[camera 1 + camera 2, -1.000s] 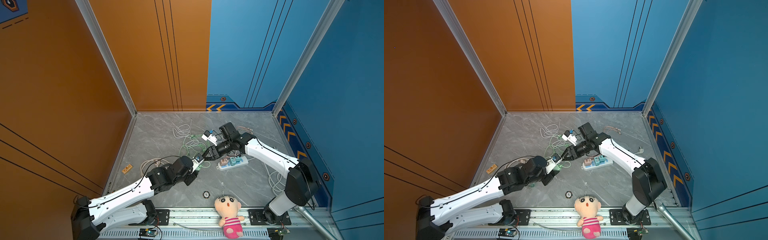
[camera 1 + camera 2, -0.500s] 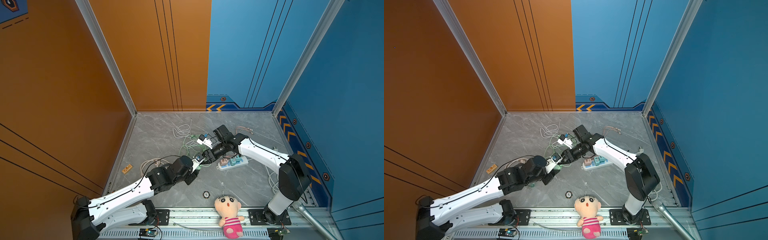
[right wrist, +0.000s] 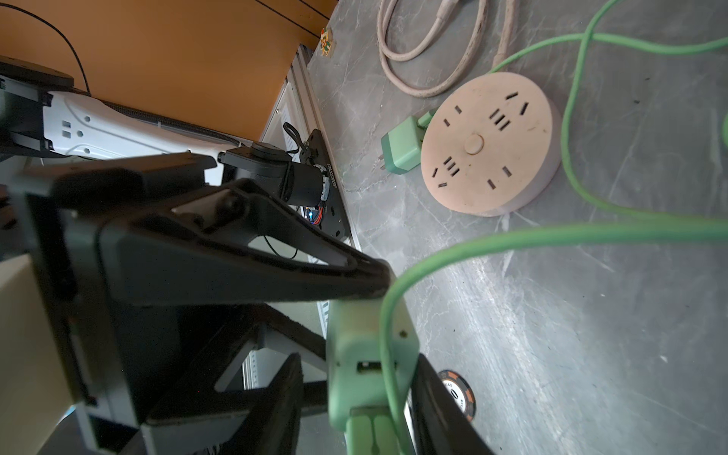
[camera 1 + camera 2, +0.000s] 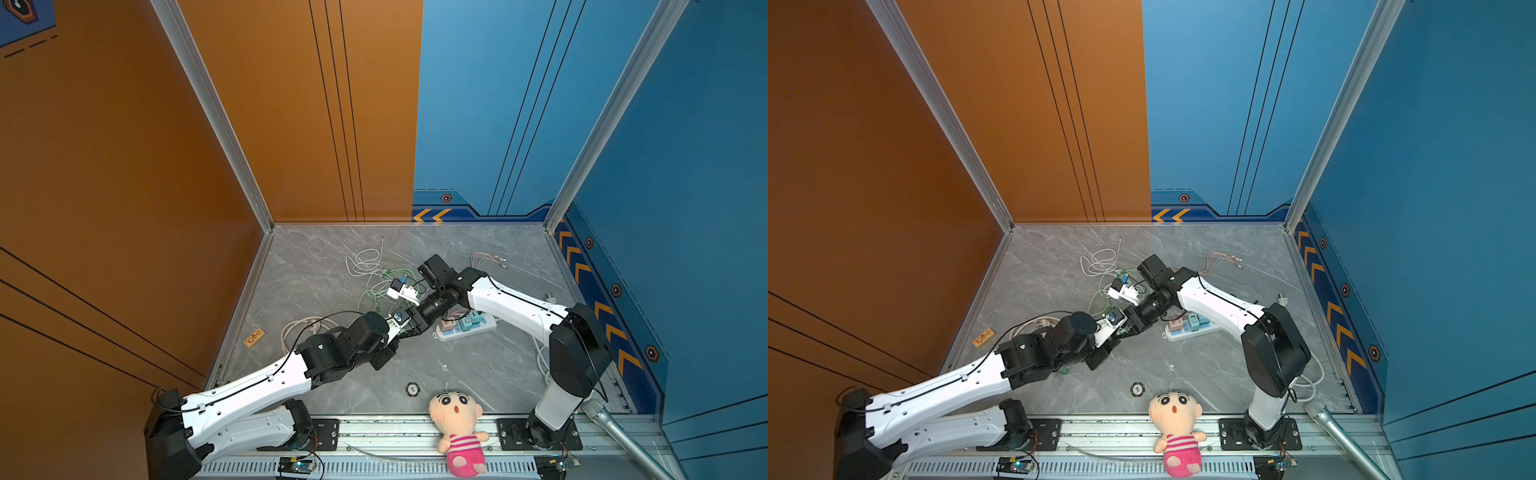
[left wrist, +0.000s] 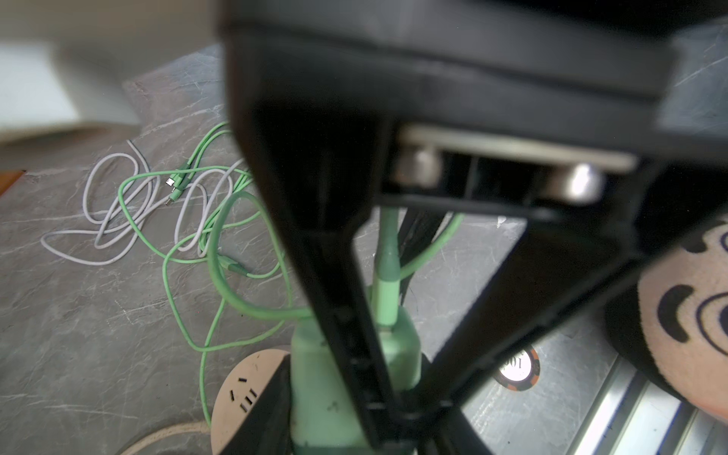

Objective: Insert plugs into power strip
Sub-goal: Pass the plug.

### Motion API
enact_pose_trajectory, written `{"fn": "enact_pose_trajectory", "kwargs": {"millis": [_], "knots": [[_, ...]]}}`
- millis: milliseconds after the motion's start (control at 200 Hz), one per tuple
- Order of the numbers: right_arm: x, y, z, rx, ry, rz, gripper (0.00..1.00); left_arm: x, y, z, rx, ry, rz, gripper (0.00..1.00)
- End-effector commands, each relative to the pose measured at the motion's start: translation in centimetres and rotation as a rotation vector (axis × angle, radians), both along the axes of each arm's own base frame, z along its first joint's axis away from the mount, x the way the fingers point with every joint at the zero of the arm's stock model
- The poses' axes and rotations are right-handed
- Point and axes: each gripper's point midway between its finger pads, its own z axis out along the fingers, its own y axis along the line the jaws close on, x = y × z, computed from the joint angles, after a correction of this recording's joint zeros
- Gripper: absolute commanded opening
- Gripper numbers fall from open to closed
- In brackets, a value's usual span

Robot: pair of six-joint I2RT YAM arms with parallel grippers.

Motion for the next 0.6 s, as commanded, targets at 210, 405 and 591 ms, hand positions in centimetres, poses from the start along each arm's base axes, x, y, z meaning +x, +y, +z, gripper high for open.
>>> {"fn": "enact_pose_trajectory", "kwargs": {"millis": [210,405,591], "knots": [[-0.9,0.3,-0.6,-0.032,0.038,0.038,0.29,0.8,-0.6,1.0,-0.024,-0.058,0.006,0.23],[-1.4,0.7,-1.1,-0.035,0.063,0.057,0.12,1.2,-0.9,1.2,-0.035,-0.078,0.011,0.23],[-0.4,0.5,-1.8,-0.069,0.033,0.033,0.00,1.6,-1.1,1.7,-0.037,-0.090,0.022,0.51]]}}
